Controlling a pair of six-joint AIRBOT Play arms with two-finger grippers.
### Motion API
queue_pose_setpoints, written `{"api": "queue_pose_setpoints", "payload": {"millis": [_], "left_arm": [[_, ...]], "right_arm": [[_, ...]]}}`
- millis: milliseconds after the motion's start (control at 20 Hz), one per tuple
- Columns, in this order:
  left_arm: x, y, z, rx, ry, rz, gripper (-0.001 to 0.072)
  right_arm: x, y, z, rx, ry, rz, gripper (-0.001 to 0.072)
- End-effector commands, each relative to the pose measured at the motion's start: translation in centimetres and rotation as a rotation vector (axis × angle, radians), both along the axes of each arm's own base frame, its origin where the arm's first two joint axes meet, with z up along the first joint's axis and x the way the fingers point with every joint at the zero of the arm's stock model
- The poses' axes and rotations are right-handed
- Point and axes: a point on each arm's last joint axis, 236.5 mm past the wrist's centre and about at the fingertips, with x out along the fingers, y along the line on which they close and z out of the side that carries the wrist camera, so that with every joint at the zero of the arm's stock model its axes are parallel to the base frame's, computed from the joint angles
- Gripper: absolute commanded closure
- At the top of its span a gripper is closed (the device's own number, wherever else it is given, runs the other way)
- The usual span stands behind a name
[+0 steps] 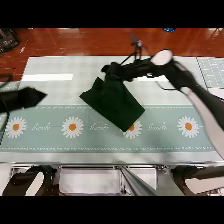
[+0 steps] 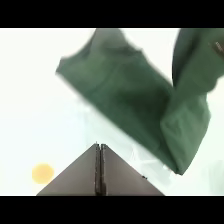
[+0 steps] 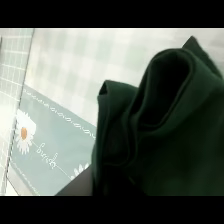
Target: Fold the shirts.
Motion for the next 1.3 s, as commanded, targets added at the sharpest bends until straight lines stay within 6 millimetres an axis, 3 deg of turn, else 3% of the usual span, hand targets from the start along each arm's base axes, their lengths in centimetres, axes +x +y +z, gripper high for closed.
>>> {"api": "queue_pose_setpoints", "payload": {"millis": [0, 50, 100, 200, 300, 400, 500, 600, 650, 700, 800, 950, 1250], "left_arm": [[-3.0, -1.1, -5.4, -0.093, 0.086, 0.031, 0.0690], [-3.1, -1.5, -6.9, -0.123, 0.116, 0.040, 0.0690], [-3.1, -1.6, -8.3, -0.144, 0.134, 0.059, 0.0689], [-2.7, -1.2, -10.0, -0.154, 0.140, 0.097, 0.0690], [-1.7, -0.4, -9.5, -0.134, 0.097, 0.110, 0.0689], [-0.5, 0.3, -7.4, -0.132, 0.043, 0.131, 0.0689], [0.1, 0.3, -5.4, -0.135, 0.001, 0.126, 0.0690], [0.2, -0.3, -4.5, -0.167, -0.010, 0.119, 0.0689], [0.1, -0.5, -4.5, -0.176, -0.005, 0.114, 0.0689], [-0.1, -0.6, -4.6, -0.176, 0.000, 0.110, 0.0689], [-0.4, -0.8, -4.8, -0.173, 0.014, 0.096, 0.0690], [-0.7, -0.9, -5.0, -0.163, 0.018, 0.078, 0.0689], [-0.9, -1.0, -5.7, -0.165, 0.036, 0.079, 0.0689]], "right_arm": [[1.4, 4.5, -4.2, 0.015, 0.056, 0.020, 0.0575], [1.6, 4.9, -4.9, 0.015, 0.064, 0.022, 0.0336], [1.6, 5.0, -5.1, 0.013, 0.070, 0.030, 0.0299], [0.9, 3.9, -4.1, 0.016, 0.099, 0.080, 0.0299], [-0.3, 0.6, -1.6, 0.016, 0.136, 0.148, 0.0306], [-1.4, -5.6, 1.7, -0.079, 0.099, 0.187, 0.0306], [-2.0, -14.3, 3.6, -0.355, 0.022, 0.081, 0.0306], [-3.7, -24.8, 3.4, -0.688, -0.013, -0.215, 0.0306], [-5.2, -27.9, 2.6, -0.747, -0.015, -0.362, 0.0305], [-6.9, -28.9, 1.2, -0.718, -0.018, -0.457, 0.0304], [-10.4, -27.9, -3.3, -0.537, 0.028, -0.599, 0.0304], [-13.9, -23.7, -9.2, -0.242, 0.211, -0.674, 0.0304], [-15.2, -17.3, -14.7, -0.105, 0.398, -0.578, 0.0304]]}}
